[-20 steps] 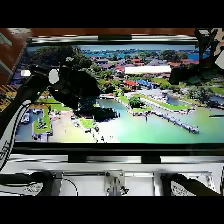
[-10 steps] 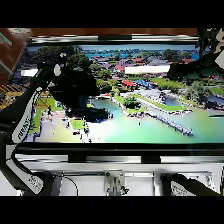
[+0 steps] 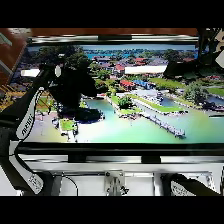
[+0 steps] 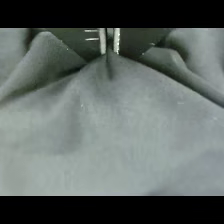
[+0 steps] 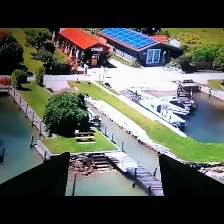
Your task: Fold the shirts.
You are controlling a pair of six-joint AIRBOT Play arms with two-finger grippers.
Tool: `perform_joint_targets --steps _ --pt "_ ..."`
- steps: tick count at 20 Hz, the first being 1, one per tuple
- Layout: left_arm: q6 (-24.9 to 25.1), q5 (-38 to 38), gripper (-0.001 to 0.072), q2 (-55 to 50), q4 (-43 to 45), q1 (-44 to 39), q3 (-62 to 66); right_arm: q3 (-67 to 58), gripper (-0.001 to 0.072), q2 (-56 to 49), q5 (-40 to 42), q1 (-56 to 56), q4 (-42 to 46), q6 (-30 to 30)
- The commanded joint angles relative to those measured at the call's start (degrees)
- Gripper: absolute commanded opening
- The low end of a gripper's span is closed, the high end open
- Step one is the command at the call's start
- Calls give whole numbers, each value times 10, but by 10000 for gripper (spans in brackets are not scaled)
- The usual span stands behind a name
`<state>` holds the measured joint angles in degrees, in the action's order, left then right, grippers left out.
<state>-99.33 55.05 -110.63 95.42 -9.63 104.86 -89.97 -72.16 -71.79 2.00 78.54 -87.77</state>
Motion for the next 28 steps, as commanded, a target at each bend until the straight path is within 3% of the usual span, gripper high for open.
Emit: perform_joint_targets --steps 1,5,9,13,16,22,23,24,25,26,28 --pt "-8 -2 37 28 -1 -10 50 -1 679 0 6 0 -11 -1" --pt "66 -7 36 119 -1 -67 139 -1 678 16 10 -1 -20 -2" --pt "109 -2 36 283 -1 -156 142 -1 678 111 35 -18 -15 -3" --pt "110 111 35 368 -1 -243 103 -1 678 233 47 -63 -15 -32" --pt "110 191 36 364 -1 -294 44 -1 677 300 26 -87 -12 -45" --pt "42 106 38 320 -12 -399 -118 0 677 332 -157 -94 76 -52" --pt "27 100 66 306 -35 -411 -135 0 677 326 -186 -94 78 -43" --pt "23 99 290 292 -62 -419 -140 0 677 319 -203 -94 77 -39" --pt "23 99 593 279 -82 -426 -139 0 677 311 -211 -94 75 -39" --pt "23 101 677 275 -82 -428 -137 2 677 304 -210 -94 69 -39" --pt "24 166 675 282 -27 -415 -123 18 677 286 -208 -94 66 -42"
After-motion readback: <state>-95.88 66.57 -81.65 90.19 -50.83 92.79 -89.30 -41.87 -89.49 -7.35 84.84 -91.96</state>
